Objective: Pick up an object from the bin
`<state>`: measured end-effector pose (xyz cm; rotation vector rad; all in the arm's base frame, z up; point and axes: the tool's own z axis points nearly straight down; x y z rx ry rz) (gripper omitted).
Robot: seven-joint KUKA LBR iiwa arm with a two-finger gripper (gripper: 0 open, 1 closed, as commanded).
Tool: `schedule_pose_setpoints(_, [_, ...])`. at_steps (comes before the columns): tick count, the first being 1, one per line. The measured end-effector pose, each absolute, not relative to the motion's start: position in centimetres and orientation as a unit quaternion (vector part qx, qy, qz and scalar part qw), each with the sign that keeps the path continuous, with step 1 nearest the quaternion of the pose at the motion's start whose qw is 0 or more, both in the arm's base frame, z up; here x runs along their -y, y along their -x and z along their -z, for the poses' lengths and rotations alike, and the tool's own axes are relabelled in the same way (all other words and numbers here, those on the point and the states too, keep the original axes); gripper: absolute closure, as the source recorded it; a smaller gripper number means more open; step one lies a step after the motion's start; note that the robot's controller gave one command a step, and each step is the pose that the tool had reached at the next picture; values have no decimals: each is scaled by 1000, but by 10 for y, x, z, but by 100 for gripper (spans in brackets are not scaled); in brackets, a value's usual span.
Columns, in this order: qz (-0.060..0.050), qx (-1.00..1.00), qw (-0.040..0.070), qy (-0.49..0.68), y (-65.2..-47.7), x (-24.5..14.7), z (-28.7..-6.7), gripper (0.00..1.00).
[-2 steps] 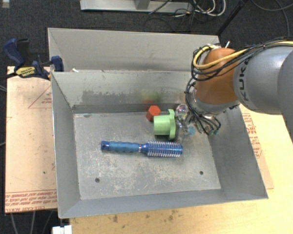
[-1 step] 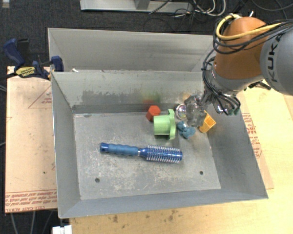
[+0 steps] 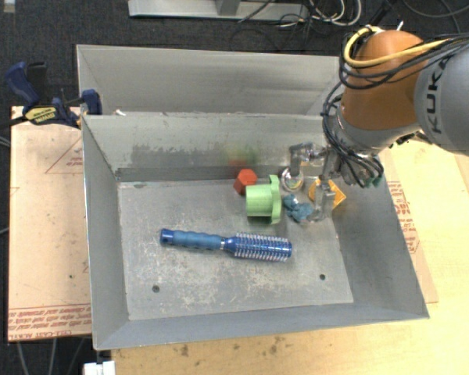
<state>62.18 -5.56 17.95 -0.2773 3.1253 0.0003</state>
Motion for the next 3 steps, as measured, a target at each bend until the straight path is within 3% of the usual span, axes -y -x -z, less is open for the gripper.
schedule_pose_setpoints(1, [-2,-1000,-2,8,-612,11,-75,0])
schedule_pose_setpoints(2, [-1,-1000,2,8,-614,13,-80,100])
schedule_pose_setpoints(3, [0,-1000,6,18,-629,20,-267,100])
